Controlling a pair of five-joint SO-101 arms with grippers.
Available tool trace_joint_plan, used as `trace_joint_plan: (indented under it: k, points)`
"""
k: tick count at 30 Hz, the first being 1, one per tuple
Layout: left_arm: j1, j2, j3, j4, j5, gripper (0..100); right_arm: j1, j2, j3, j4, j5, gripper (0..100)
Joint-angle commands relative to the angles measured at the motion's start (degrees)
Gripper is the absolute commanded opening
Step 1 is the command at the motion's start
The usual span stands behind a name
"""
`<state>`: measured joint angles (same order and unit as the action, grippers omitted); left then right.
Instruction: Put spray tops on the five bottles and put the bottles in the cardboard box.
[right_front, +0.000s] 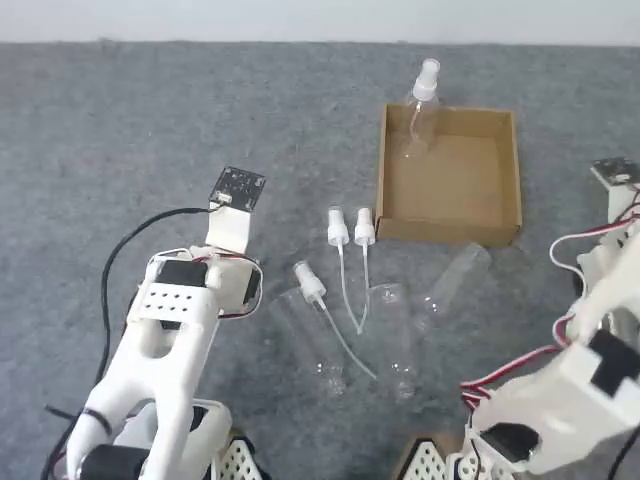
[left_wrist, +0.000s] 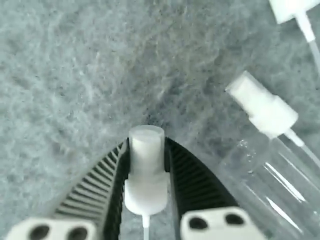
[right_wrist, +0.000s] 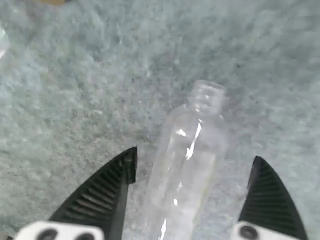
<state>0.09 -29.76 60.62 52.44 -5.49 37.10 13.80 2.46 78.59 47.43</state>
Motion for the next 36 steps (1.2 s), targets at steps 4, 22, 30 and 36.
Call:
trace_joint_plan:
  k: [4,22,30,36]
  points:
    - [0.18,-2.46,-0.48,-1.23,0.35,1,1.1,4.35,-5.1,1.01,-0.35,24.8]
    - [-0.09,-2.81,-0.48,-3.43,0.44,1,-0.04,-3.12,-5.89,1.8,-2.73,0.6]
    - [-0.18,-6.42,-7.08,-0.44,0.44,1,-9.98,-26.42,-5.45,7.6,-13.19,0.6]
    - [-0.26,-21.45,-16.13,9.49,0.53,1,-25.63,-40.4,-2.11,7.96,-23.56,0.6]
